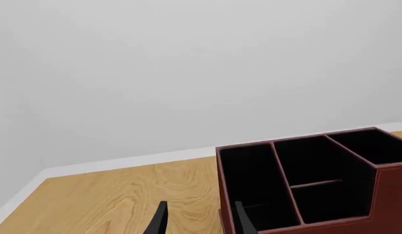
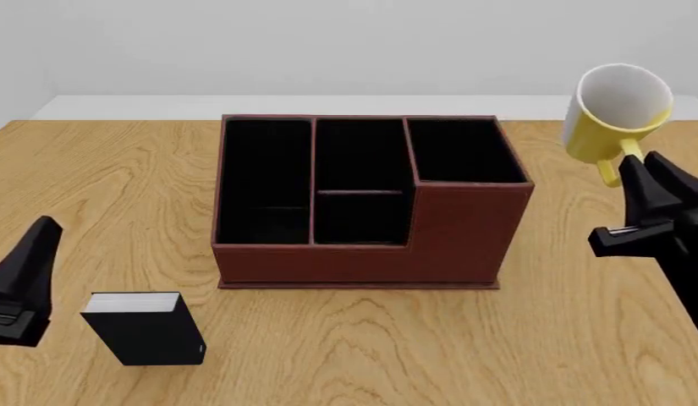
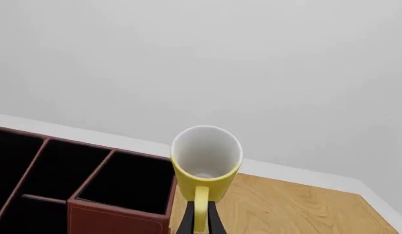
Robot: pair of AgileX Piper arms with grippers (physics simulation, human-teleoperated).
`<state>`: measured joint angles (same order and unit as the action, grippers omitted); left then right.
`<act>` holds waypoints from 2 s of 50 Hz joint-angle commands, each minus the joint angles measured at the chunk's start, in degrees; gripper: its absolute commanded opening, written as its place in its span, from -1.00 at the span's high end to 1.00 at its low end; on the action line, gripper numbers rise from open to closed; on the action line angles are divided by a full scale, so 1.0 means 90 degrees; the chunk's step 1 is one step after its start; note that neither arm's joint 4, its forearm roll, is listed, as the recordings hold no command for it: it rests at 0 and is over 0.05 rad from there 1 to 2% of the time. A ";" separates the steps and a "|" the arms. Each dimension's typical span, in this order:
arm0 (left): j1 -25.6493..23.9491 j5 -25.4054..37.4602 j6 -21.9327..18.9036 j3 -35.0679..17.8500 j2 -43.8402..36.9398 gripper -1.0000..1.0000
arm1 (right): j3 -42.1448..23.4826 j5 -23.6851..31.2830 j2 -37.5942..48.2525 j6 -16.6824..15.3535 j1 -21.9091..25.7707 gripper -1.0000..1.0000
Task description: Pick up the yellow and white mug and place it to the right of the caddy.
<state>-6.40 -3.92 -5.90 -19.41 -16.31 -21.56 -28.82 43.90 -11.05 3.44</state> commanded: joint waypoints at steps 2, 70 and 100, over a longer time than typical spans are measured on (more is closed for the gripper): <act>0.0017 0.0065 -0.0020 -0.0015 0.0056 -1.00 | 0.0125 -0.0362 0.0313 0.0139 -0.0085 1.00; 0.0047 0.0395 -0.0001 -0.0161 0.0326 -1.00 | 0.0843 -0.1653 0.1623 0.0297 -0.0399 1.00; 0.0069 0.0169 -0.0044 -0.0063 0.0132 -1.00 | 0.1116 -0.2612 0.2647 0.0366 -0.0480 1.00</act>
<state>-5.92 -1.69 -6.19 -20.31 -14.51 -11.66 -49.92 65.15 -8.51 -0.56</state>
